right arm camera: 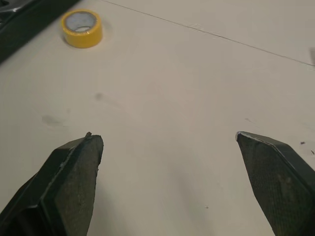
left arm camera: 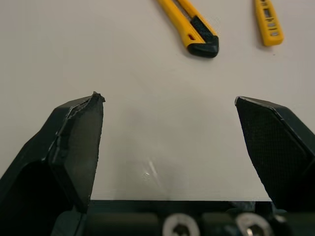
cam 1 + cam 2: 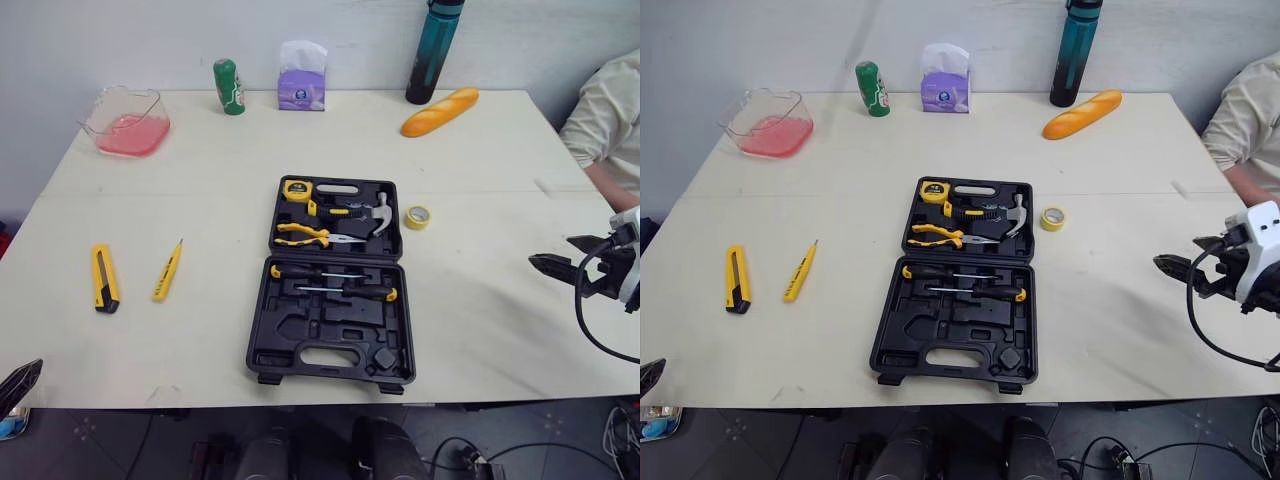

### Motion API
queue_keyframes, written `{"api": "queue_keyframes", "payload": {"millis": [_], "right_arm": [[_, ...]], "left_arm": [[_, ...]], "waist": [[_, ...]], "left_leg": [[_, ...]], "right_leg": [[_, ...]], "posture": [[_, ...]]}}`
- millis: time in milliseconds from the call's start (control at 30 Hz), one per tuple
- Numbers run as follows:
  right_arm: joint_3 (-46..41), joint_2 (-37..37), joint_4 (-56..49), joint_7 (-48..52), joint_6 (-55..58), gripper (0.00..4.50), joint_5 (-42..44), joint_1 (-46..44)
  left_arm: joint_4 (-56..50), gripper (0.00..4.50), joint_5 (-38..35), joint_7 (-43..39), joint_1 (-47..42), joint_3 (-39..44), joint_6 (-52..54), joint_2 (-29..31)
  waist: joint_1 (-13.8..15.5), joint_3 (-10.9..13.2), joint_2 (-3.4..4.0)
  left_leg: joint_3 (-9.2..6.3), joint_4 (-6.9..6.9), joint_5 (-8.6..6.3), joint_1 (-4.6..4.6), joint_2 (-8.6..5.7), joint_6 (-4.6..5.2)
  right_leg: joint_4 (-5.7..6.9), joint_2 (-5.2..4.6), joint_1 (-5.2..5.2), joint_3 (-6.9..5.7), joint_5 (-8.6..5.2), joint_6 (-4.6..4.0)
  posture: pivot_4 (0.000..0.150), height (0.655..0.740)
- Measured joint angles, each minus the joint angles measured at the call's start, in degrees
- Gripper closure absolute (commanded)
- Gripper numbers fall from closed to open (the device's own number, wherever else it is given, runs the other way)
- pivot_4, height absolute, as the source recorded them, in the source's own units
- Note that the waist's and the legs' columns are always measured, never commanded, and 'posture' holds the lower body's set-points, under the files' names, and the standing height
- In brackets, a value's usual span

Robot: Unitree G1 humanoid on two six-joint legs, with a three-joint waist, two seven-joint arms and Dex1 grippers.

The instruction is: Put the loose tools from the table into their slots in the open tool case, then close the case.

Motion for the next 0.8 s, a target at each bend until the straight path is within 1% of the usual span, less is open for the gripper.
{"api": "queue_keyframes", "payload": {"millis": [100, 200, 333, 433, 500, 633, 800], "right_arm": [[0.6, 0.0, -0.1, 0.0, -0.4, 0.02, -0.3, -0.7], [2.8, 0.3, -4.6, 0.5, 0.9, 0.02, 0.5, -1.8], [5.2, 0.9, -15.6, 2.4, 7.3, 0.02, 6.3, -4.1], [8.7, 1.0, -25.2, 5.1, 11.5, 0.02, 11.9, -7.0], [11.1, 1.7, -29.0, 5.8, 13.5, 0.02, 14.4, -8.8], [17.6, 6.4, -36.3, 6.0, 16.3, 0.02, 19.2, -14.5], [23.0, 10.3, -39.0, 6.0, 16.5, 0.02, 19.9, -19.4]], "left_arm": [[-2.7, 0.0, -0.2, 2.5, -1.3, -2.0, 1.1, -0.1], [-8.1, 0.0, -1.9, 5.4, -4.3, -5.5, 4.2, 0.0], [-13.6, 0.0, -3.8, 12.0, -10.4, -10.2, 10.5, 0.9], [-15.3, 0.0, -3.8, 17.6, -15.3, -15.3, 16.5, 1.9], [-15.2, 0.0, -3.9, 20.3, -18.1, -17.7, 20.3, 2.0], [-14.0, 0.0, -3.4, 23.8, -25.4, -24.2, 26.1, 3.9], [-9.3, 0.0, -0.8, 26.7, -33.8, -31.0, 29.5, 4.4]], "waist": [[-0.1, 0.0, 0.1], [-0.1, 0.1, 0.15], [-0.2, 0.2, 0.33], [-0.1, 0.2, 0.32], [0.0, 0.2, 0.3], [0.0, 0.2, 0.25], [0.1, 0.2, 0.18]], "left_leg": [[0.01, -0.03, 0.01, 0.0, 0.01, -0.02], [0.02, -0.03, 0.03, 0.0, 0.0, -0.03], [0.04, -0.04, 0.13, 0.0, 0.01, 0.14], [0.02, -0.09, 0.18, 0.01, 0.02, 0.19], [0.03, -0.09, 0.18, 0.0, 0.01, 0.2], [0.03, -0.06, 0.19, -0.02, -0.01, 0.19], [0.03, -0.04, 0.24, -0.1, -0.05, 0.25]], "right_leg": [[0.02, 0.0, -0.02, 0.0, 0.0, -0.01], [0.04, 0.01, -0.02, 0.02, 0.0, 0.0], [0.06, 0.04, -0.03, 0.04, 0.01, 0.02], [0.03, 0.1, -0.02, 0.01, 0.01, 0.02], [0.01, 0.1, 0.0, 0.01, 0.01, 0.03], [0.03, 0.11, -0.01, -0.01, 0.03, 0.05], [0.12, 0.15, -0.01, -0.12, 0.05, 0.1]], "posture": [[0.15, 0.74], [0.15, 0.74], [0.15, 0.74], [0.15, 0.74], [0.15, 0.74], [0.15, 0.74], [0.15, 0.74]]}}
